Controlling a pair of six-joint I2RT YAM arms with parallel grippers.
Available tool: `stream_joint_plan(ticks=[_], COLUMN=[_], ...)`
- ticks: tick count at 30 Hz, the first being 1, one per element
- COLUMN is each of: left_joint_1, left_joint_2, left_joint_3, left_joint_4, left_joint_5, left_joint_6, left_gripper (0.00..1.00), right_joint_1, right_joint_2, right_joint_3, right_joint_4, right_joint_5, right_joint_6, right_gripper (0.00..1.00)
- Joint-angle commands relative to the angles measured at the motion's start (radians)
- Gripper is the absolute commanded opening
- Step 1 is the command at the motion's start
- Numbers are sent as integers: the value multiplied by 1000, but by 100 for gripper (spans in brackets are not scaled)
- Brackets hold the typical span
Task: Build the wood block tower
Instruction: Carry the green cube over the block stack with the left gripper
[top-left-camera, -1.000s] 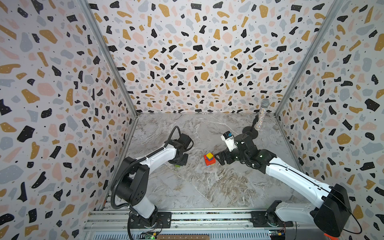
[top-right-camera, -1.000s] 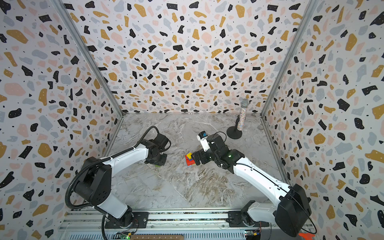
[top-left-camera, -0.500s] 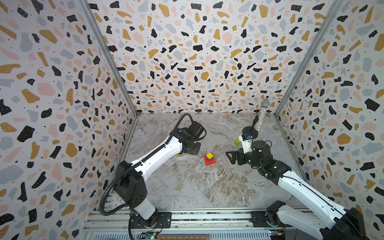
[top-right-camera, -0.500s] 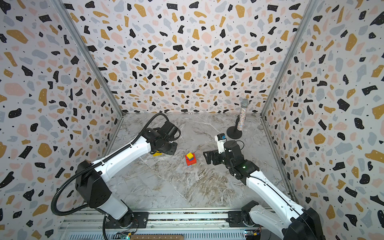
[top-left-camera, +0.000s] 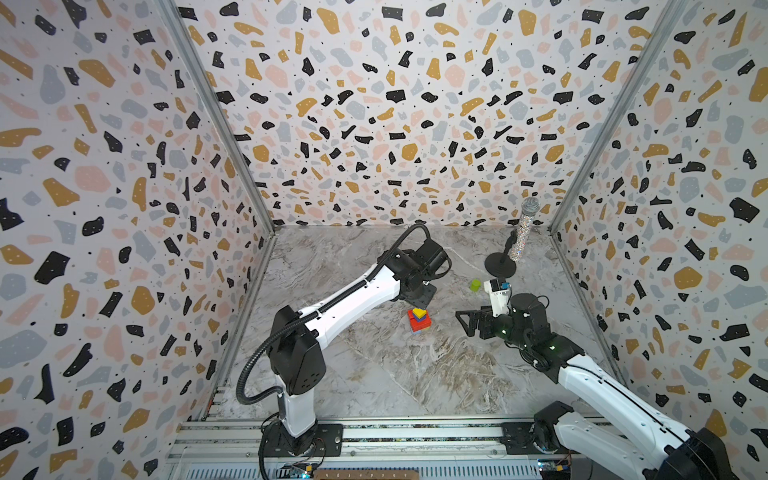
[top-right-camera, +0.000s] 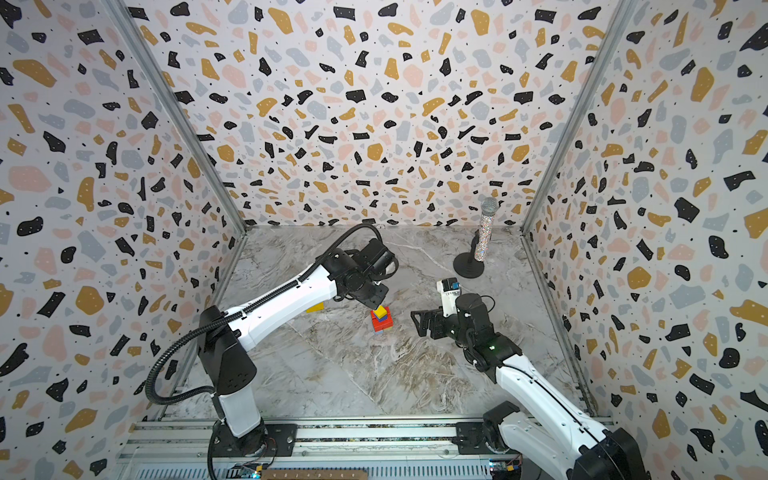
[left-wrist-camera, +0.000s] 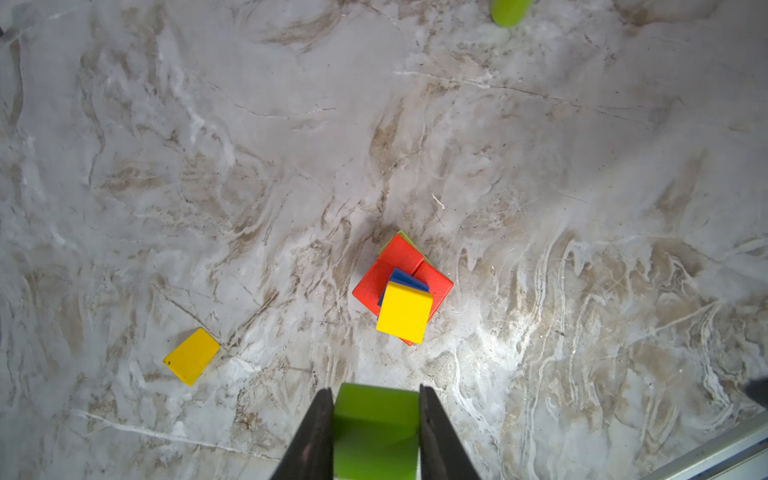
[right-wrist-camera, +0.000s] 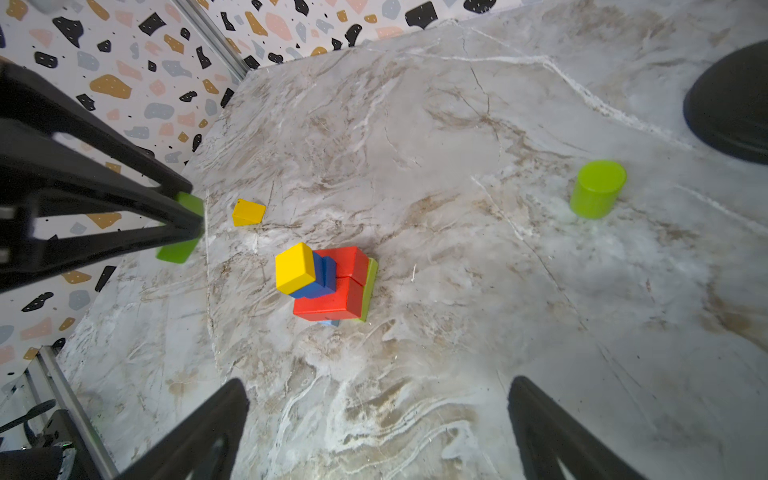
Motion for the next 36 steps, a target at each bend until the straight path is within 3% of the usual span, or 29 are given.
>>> stream_joint_plan(ticks=[1, 12, 36], left_joint_1=[-9, -24, -26], left_joint_2=[-3, 52, 159], left_joint_3=[37, 59, 80], left_joint_4=[-2, -20, -24], left_joint_5=[18, 43, -5], left_joint_6=[76, 140, 155], left_gripper=[29, 29, 28], right_joint_1=[-22, -58, -76], right_joint_2=[-35, -21, 13], right_joint_3=[-25, -44, -75], right_joint_4=[70, 81, 124], right_joint_5=[-43, -82, -128], right_joint_6=[43, 31, 38], right_gripper=[99, 99, 99])
